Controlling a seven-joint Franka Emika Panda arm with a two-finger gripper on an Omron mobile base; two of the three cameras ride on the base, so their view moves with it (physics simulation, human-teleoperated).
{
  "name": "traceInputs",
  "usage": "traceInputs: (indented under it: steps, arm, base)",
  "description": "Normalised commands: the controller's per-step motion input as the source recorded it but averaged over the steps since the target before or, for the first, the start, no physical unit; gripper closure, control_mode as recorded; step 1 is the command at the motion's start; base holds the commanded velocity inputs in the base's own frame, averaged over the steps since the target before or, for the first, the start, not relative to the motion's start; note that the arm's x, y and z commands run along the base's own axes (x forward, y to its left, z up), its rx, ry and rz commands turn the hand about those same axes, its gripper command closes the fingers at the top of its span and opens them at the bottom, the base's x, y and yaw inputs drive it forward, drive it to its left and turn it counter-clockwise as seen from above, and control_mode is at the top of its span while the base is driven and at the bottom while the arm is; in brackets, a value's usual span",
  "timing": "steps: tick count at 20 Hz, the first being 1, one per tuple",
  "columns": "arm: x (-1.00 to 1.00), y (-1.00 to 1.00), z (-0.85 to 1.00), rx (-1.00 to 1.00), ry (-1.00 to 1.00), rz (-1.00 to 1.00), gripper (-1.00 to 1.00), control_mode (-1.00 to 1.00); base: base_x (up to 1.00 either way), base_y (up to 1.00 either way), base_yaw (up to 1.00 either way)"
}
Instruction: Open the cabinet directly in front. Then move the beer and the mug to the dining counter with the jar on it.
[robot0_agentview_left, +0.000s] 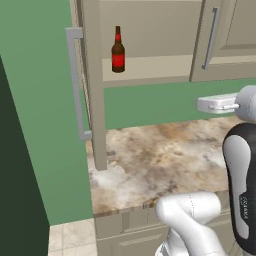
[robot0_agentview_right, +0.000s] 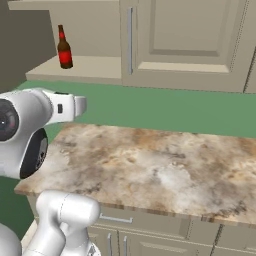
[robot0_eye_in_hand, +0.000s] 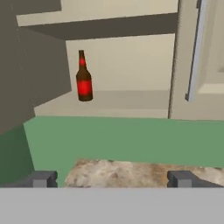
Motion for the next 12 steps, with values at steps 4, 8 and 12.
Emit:
traceInputs:
  steps: [4, 8, 12]
  arm:
    - [0.0, -0.27, 0.09, -0.06, 0.04, -0.14, -1.0, -1.0]
    - [0.05, -0.37, 0.12, 0.01, 0.0, -0.05, -1.0, -1.0]
    - [0.18, -0.27, 0.04, 0.06, 0.0, 0.0, -1.0, -1.0]
  base:
    - [0.0, 0.0, 0.0]
    - [0.0, 0.0, 0.0]
    - [0.0, 0.0, 0.0]
